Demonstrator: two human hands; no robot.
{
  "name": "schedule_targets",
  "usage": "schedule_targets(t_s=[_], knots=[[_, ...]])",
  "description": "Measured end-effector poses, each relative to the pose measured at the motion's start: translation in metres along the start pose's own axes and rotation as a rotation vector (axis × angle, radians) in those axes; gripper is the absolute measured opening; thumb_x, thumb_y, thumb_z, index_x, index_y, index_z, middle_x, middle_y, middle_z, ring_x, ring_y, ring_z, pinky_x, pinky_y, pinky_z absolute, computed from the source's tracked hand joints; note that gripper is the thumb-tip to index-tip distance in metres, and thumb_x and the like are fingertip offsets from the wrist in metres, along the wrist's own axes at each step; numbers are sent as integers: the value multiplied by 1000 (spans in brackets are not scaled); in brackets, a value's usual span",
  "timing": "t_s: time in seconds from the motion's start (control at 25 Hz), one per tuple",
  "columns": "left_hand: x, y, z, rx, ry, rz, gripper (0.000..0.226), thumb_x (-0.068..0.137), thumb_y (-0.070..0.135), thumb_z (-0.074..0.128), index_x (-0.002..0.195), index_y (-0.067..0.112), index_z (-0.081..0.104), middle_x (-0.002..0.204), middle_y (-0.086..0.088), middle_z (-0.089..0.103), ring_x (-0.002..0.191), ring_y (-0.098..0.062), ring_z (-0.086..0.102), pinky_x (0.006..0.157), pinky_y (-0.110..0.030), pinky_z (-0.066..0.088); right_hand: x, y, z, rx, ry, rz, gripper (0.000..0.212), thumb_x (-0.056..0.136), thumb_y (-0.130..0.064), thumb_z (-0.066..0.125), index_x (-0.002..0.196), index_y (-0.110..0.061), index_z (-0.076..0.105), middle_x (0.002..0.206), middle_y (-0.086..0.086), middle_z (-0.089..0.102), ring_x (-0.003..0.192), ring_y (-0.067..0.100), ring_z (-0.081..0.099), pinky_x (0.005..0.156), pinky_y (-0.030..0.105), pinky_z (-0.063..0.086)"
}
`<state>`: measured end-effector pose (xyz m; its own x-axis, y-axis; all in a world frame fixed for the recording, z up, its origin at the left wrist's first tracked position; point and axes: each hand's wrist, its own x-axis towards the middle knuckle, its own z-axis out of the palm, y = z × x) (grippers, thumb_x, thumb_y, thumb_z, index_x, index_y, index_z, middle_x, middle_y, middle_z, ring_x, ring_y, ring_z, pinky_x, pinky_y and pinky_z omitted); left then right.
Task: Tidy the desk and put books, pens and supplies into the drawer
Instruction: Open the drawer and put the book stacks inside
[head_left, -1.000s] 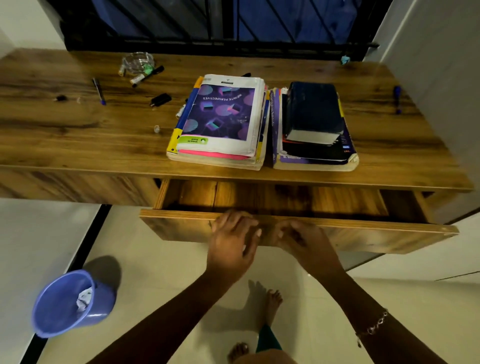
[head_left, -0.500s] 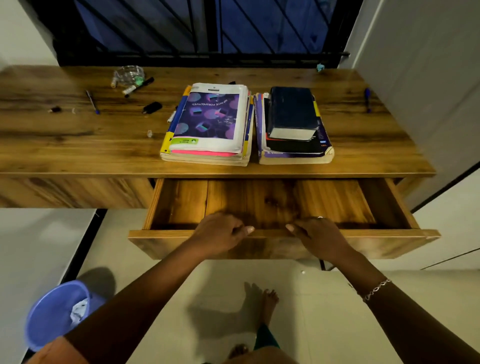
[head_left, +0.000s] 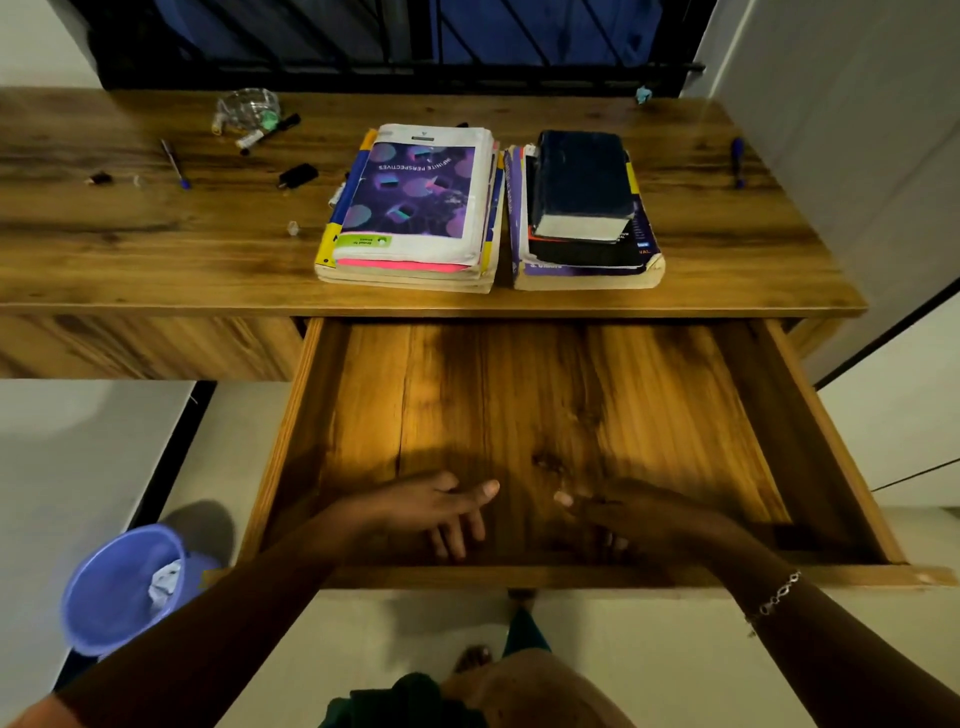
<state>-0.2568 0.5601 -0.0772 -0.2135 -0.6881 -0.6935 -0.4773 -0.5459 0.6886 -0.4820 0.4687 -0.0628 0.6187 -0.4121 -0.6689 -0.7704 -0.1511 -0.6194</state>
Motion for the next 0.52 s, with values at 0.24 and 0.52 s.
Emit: schedule_targets(t_s=[0.24,0.52], knots=[[-3,-4,22,-62,-81,-22,43,96,39,35,106,3,57,58,13,62,56,-1,61,64,-19,50,11,9,13,-122,-184,106,62,86,-66,27,87,-17,66,77,-2,65,70,10,61,69,21,47],[-8,-1,-18,11,56,58,27,95,35,42,114,19,52,89,-7,68,61,2,60,60,-15,45,23,-11,3,12,-285,162,34,92,-55,31,81,-30,51,75,-6,61,61,6,60,62,18,48]])
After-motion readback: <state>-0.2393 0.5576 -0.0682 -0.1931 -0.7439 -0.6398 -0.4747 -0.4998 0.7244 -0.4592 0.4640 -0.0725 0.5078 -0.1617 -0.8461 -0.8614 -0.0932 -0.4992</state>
